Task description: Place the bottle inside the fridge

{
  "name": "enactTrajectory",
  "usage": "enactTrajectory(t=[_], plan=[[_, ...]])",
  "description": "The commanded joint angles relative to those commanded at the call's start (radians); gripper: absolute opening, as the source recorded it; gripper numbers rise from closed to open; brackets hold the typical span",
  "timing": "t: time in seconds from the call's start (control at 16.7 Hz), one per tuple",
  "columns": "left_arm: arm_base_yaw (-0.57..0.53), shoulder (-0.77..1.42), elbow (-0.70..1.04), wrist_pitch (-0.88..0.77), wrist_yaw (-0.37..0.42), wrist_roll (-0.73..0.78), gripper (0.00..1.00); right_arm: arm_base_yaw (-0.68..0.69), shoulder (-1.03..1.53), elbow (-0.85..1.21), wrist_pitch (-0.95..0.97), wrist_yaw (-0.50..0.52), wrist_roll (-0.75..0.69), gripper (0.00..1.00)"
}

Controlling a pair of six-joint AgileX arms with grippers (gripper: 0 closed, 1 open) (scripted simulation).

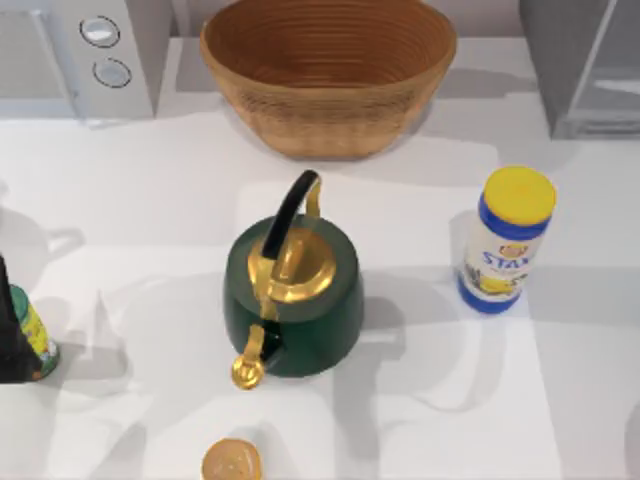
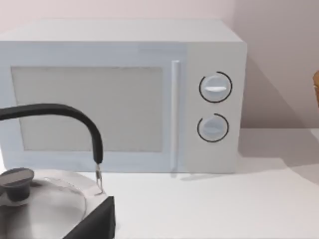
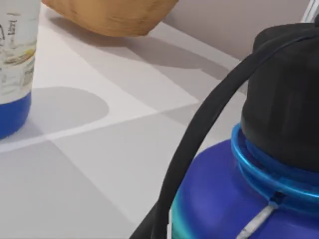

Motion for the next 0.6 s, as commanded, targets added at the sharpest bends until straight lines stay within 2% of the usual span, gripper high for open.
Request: enactTrajectory(t=[0.3,0.6], plan=[[0.0,0.0,0.0,0.0,0.0,0.0,1.0,-0.116,0.014,0.262,-0.385,0.043,-0.429,0.01],[0.0,0.0,0.0,0.0,0.0,0.0,1.0,-0.143,-0.025,0.403,-1.004,0.069,-0.945,0.01]])
